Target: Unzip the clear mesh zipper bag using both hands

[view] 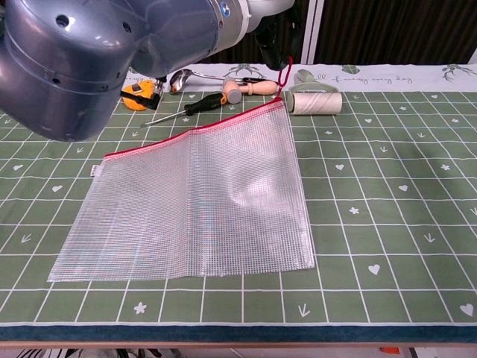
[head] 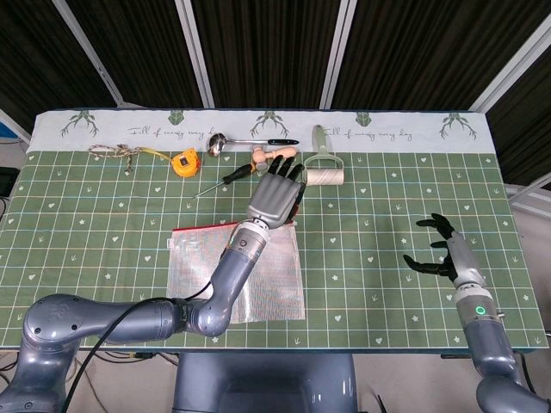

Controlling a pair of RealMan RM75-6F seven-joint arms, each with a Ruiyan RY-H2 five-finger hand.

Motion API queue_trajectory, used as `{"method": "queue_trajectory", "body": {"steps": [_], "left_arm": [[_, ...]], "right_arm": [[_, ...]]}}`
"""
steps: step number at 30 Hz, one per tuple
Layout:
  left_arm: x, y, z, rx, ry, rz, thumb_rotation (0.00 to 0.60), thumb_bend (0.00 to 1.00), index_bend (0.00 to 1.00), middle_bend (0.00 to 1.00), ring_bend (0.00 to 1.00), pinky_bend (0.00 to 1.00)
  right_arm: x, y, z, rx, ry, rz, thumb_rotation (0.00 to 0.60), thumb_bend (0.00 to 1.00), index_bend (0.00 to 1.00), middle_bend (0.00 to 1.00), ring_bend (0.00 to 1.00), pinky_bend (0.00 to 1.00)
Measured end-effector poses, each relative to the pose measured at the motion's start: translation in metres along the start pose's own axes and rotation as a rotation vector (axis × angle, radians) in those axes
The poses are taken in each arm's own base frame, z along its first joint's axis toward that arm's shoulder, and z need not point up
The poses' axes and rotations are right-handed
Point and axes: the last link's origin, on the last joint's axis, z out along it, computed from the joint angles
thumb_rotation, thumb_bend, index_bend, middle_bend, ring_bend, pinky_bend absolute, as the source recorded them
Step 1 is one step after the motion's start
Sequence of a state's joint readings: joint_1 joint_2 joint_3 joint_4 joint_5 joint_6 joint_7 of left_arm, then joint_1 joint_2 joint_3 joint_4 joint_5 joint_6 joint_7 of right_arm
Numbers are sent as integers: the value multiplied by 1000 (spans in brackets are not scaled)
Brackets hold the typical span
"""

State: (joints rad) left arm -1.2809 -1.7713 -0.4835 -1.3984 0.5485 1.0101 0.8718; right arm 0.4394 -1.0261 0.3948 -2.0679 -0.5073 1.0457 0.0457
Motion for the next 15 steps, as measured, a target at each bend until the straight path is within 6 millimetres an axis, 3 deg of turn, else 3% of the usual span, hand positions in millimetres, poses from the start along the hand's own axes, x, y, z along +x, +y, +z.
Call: {"method": "queue_trajectory", "body": {"steps": [9, 15], "left_arm": [[12, 5, -2, -5, 7, -10, 600, 462, 596, 149, 0, 0], [20, 8, -4, -19, 13, -1, 600, 462, 596, 149, 0, 0]], "right_arm": [[-65, -43, 35, -62, -115, 112, 600, 337, 307, 91, 59, 267], [-90, -61, 49, -71, -132, 137, 600, 357, 354, 104, 59, 267]]}}
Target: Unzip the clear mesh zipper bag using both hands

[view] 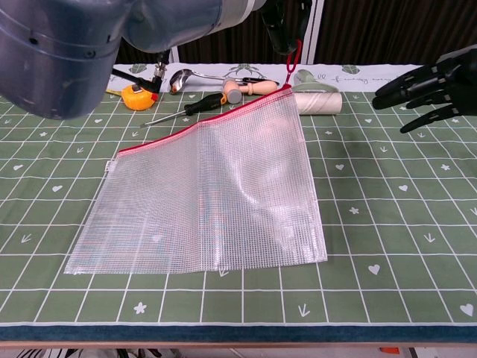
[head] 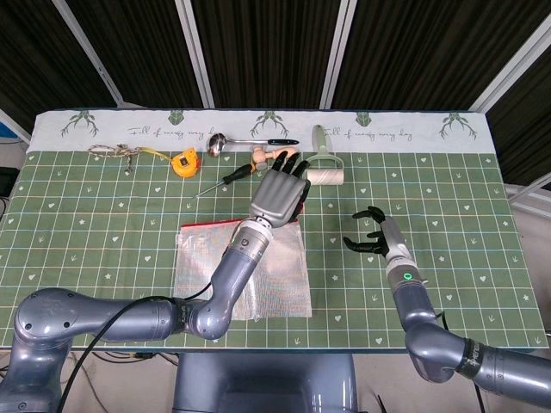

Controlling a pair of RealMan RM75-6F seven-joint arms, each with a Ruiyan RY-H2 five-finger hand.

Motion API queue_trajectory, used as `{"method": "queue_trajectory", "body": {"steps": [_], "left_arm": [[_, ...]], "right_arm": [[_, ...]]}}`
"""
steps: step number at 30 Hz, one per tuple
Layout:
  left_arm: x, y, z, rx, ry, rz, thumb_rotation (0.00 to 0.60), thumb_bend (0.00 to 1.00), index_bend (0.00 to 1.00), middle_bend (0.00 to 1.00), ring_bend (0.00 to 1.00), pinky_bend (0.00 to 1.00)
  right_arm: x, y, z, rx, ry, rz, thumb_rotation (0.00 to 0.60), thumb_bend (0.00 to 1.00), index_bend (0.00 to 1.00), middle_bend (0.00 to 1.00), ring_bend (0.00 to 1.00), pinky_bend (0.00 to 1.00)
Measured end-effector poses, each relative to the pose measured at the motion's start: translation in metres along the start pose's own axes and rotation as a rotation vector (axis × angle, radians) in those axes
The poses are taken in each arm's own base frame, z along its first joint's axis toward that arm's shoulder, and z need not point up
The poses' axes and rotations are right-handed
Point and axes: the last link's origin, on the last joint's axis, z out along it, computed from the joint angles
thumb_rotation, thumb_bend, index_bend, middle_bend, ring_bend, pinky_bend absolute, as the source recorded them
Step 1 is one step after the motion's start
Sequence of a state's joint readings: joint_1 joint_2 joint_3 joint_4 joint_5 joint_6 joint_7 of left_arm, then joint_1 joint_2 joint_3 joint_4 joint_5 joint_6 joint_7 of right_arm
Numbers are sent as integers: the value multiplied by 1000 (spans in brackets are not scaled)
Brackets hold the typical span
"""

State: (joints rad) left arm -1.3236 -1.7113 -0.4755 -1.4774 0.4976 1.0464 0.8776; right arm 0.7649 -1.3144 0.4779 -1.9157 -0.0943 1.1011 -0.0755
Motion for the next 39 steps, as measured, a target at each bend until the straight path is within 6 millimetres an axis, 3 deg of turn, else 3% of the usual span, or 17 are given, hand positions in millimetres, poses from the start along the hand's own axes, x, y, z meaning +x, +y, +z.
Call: {"method": "queue_trajectory", "body": {"steps": [19, 39], "left_arm": [[9, 5, 4, -14, 5, -7, 600, 462, 598, 149, 0, 0], [8, -2, 3, -10, -3, -13, 600, 462, 601, 148, 0, 0]], "right_arm": [[-53, -40, 6, 27, -73, 63, 600, 382, 411, 113, 59, 267], [-75, -53, 10, 19, -96, 58, 600, 395, 463, 119, 59, 267]]}}
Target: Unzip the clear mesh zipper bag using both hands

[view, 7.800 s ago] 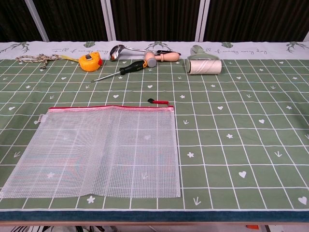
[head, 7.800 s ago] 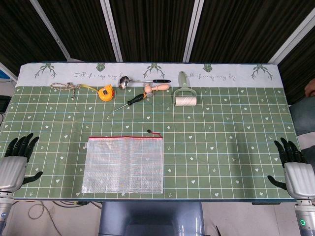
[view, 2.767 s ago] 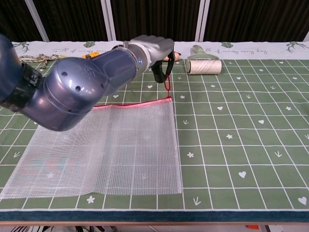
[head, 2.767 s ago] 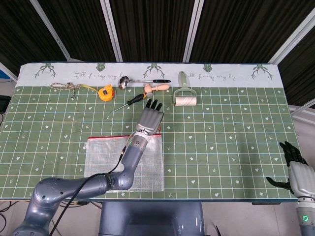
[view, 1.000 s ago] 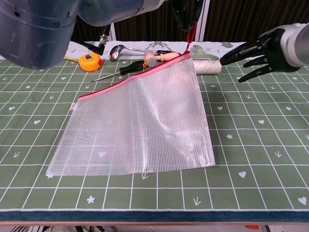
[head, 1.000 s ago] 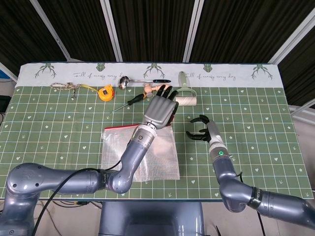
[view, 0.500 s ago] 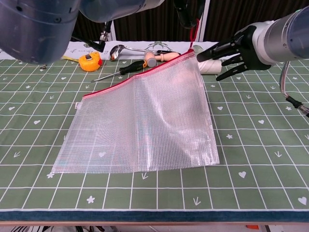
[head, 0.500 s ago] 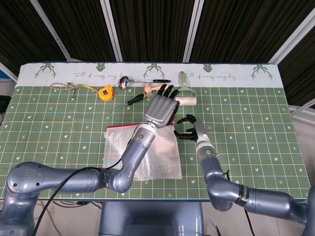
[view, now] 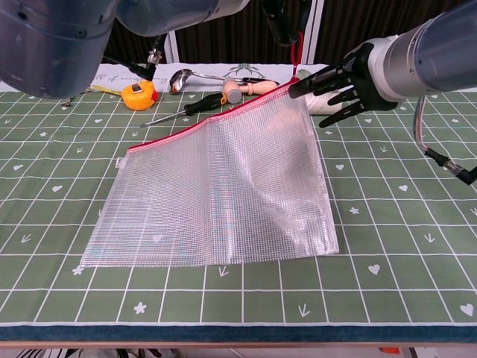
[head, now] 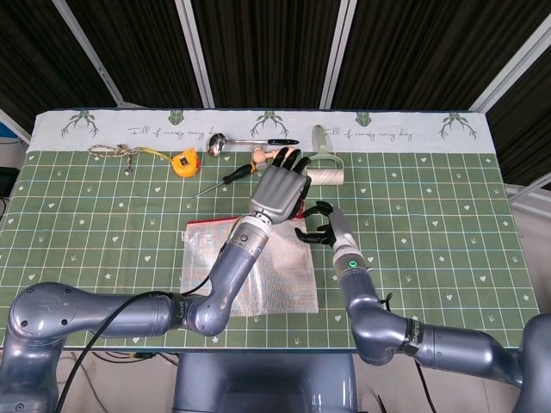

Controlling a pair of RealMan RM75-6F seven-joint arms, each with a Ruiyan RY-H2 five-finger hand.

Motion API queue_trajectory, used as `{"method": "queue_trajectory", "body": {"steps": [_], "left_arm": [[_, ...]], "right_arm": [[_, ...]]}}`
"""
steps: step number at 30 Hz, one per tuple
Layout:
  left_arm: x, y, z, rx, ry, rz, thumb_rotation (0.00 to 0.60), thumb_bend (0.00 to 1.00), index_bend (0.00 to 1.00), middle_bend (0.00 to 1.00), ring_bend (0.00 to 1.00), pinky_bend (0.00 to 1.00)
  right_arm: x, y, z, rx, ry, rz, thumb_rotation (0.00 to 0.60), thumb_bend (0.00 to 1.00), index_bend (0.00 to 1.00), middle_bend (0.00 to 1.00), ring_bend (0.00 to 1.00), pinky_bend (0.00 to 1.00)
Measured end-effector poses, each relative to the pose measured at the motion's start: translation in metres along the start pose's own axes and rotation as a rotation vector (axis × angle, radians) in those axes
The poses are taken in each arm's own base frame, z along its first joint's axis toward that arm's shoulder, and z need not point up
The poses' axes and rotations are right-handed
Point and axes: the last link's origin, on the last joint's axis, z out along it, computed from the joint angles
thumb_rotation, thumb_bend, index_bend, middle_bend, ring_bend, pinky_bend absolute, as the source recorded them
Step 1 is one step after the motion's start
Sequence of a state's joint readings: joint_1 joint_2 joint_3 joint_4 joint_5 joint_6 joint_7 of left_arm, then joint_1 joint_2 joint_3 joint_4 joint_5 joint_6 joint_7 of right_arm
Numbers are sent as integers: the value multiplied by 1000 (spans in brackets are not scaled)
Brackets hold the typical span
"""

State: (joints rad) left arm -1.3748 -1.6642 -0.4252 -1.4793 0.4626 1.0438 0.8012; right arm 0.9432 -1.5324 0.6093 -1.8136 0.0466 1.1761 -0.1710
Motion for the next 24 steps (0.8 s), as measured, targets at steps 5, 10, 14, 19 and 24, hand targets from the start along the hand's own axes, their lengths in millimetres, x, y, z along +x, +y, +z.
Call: {"method": "queue_trajectory", "body": {"steps": [5, 10, 14, 19, 24], "left_arm": [[1, 0, 0, -3, 2, 0, 600, 462, 602, 146, 0, 0], [2, 1, 0, -4, 2, 1, 600, 462, 603, 146, 0, 0], [2, 1, 0, -4, 3, 0, 600, 462, 603, 146, 0, 0], [3, 1, 0, -3, 4, 1, 600, 462, 603, 146, 0, 0], [4, 2, 0, -4, 5, 0, 600, 462, 603, 146, 0, 0]], "right_arm": [[0, -2, 1, -2, 3, 6, 600, 397, 484, 123, 59, 267], [-1, -3, 3, -6, 5, 11, 600, 400, 493, 126, 59, 267], [-1, -4, 4, -9, 8, 16, 600, 416, 514, 131, 60, 267], [0, -4, 5, -13, 12, 21, 600, 450, 557, 144, 67, 267], [2, -4, 5, -15, 14, 25, 600, 472, 581, 151, 67, 267]]}}
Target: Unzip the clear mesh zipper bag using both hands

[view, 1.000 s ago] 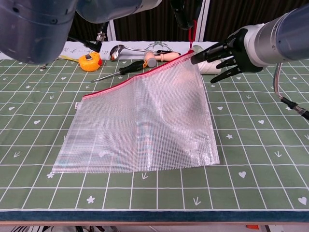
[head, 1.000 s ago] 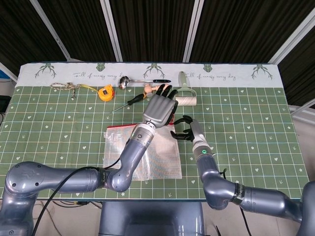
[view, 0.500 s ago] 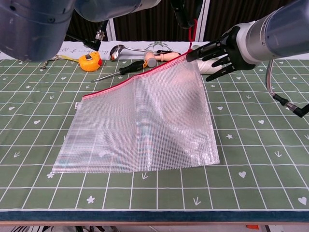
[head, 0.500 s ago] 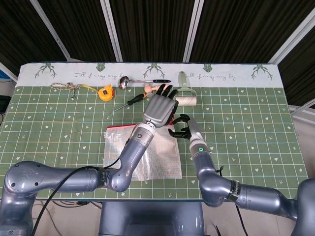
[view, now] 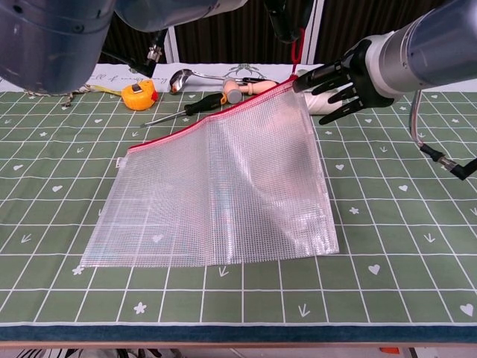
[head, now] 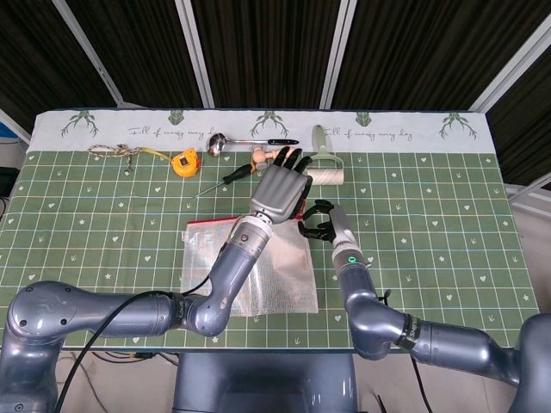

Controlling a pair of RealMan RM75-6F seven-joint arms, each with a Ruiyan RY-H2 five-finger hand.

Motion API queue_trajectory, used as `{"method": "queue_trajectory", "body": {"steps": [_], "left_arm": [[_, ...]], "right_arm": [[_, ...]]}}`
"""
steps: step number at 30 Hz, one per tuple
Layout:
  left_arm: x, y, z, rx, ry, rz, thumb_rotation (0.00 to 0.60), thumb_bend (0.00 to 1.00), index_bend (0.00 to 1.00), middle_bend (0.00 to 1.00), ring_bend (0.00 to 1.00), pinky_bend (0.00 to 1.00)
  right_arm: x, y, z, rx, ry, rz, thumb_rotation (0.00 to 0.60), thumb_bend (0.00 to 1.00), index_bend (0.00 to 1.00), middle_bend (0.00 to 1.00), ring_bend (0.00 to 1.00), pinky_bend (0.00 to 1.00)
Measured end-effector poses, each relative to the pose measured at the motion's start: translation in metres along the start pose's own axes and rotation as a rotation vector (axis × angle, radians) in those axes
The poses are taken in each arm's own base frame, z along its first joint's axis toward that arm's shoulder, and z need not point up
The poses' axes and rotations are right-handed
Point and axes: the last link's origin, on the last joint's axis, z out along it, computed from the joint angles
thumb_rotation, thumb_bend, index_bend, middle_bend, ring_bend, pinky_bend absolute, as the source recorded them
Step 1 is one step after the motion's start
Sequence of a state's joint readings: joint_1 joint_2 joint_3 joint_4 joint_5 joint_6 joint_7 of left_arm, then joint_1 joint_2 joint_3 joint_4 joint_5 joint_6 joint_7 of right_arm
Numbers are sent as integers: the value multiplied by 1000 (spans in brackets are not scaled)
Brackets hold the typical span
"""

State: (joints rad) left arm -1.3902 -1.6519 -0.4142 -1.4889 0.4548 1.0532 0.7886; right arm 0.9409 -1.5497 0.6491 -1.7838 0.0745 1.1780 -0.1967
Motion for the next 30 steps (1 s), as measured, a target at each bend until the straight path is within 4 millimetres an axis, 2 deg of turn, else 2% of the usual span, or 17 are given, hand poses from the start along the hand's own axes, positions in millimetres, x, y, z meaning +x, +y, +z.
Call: {"method": "queue_trajectory", "body": {"steps": [19, 30], "left_arm": [[1, -2, -3, 3, -2, -1, 600, 462, 603, 145, 0, 0], [-4, -19, -12, 24, -21, 16, 600, 462, 604, 145, 0, 0]], "right_arm": [[0, 1, -3, -1, -9, 12, 600, 526, 626, 162, 67, 267], [2, -10, -11, 12, -43, 81, 600, 528, 628, 162, 67, 267]]}}
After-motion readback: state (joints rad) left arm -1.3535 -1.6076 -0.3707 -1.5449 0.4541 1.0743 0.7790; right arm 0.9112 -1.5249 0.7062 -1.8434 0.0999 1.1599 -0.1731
